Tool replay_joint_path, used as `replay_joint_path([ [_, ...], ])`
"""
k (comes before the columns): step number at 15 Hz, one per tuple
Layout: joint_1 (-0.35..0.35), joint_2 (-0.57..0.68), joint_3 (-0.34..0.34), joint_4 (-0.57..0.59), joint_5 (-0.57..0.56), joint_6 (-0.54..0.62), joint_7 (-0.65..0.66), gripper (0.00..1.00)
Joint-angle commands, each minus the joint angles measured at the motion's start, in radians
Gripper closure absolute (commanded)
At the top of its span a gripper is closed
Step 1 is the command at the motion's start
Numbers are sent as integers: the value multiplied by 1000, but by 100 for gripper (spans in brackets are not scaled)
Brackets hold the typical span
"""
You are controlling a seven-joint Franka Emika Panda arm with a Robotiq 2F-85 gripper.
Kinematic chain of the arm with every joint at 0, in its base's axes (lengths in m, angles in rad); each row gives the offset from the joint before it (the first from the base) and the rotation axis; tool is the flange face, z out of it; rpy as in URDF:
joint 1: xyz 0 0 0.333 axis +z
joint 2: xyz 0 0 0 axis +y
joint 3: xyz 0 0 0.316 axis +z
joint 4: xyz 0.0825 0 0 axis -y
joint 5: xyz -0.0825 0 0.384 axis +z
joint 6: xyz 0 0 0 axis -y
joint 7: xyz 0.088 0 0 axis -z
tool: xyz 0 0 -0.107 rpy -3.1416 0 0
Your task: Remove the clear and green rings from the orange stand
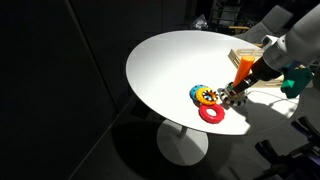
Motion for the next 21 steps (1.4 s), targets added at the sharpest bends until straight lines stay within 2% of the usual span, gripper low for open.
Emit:
replay_joint_path([
  [1,72,-1,-68,6,0,11,-2,34],
  [9,166,-88,-149,-13,2,-21,3,34],
  [21,346,-256,-380,-9,-26,-90,18,34],
])
